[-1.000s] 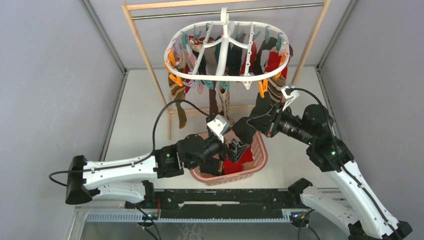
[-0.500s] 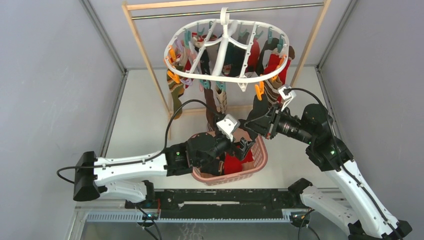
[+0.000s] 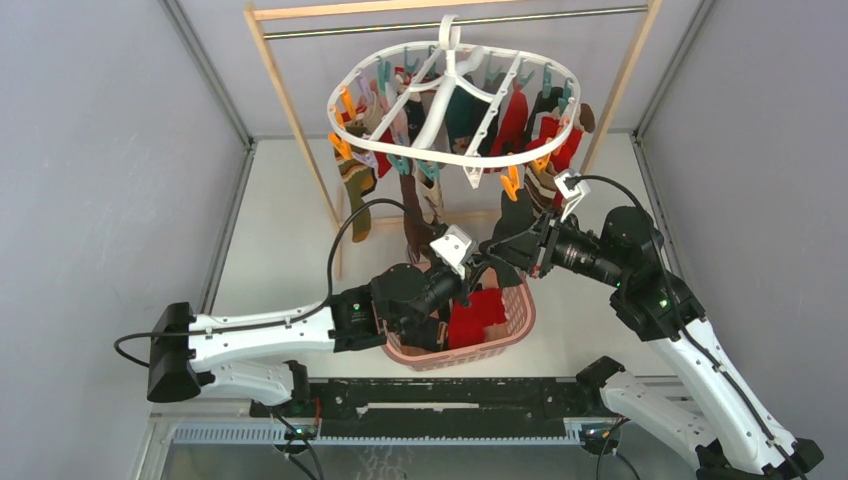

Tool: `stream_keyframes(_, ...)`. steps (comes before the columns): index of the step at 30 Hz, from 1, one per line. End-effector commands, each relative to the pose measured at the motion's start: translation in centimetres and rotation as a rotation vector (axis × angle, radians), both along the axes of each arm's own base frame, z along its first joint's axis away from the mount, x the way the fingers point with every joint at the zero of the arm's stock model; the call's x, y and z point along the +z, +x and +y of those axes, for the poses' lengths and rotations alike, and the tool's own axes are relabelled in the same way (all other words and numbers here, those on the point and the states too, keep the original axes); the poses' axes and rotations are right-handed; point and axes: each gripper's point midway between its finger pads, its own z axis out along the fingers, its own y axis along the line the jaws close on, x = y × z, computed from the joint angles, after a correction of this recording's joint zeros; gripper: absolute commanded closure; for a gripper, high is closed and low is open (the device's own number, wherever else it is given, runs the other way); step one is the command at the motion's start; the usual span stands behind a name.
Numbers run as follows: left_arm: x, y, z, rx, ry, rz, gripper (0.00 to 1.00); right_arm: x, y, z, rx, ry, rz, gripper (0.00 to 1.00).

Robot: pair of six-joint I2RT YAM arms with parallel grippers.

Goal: Remove the socks clipped to the hanger
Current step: Remove the sock from the hanger.

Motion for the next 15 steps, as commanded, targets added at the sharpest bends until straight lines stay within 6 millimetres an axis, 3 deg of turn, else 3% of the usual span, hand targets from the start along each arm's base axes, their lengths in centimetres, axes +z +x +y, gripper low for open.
stream_keyframes(1,3.3,0.2,-0.1,0.009,-0.088,-0.024,1.0,1.6,0.0,0.0,-0.002,0.027,-0.04,0.96)
stream_keyframes(6,3.2,-0.2,0.4,-0.006,-0.096,-0.018,0.99,1.5,0.1,-0.1,-0.012,0.025,-0.041,0.96)
stream_keyframes(7,3.2,-0.3,0.5,-0.014,-0.09,-0.015,0.92,1.5,0.1,0.0,-0.012,0.025,-0.042,0.96)
stream_keyframes(9,2.8,-0.7,0.8,-0.03,-0.081,-0.005,0.51,1.7,0.2,0.0,-0.013,0.031,-0.044,0.96)
stream_keyframes(10,2.5,-0.9,1.0,-0.036,-0.081,0.003,0.36,1.8,0.2,0.0,-0.013,0.035,-0.045,0.96)
stream_keyframes(11,2.3,-1.1,1.2,-0.046,-0.083,0.007,0.09,2.0,0.2,0.1,-0.01,0.039,-0.048,0.96)
stream_keyframes(12,2.1,-1.3,1.4,-0.053,-0.088,0.01,0.01,2.0,0.3,0.1,-0.01,0.041,-0.047,0.96)
stream_keyframes(15,1.5,-1.9,1.9,-0.073,-0.092,0.022,0.0,1.9,0.5,0.2,-0.012,0.042,-0.045,0.97)
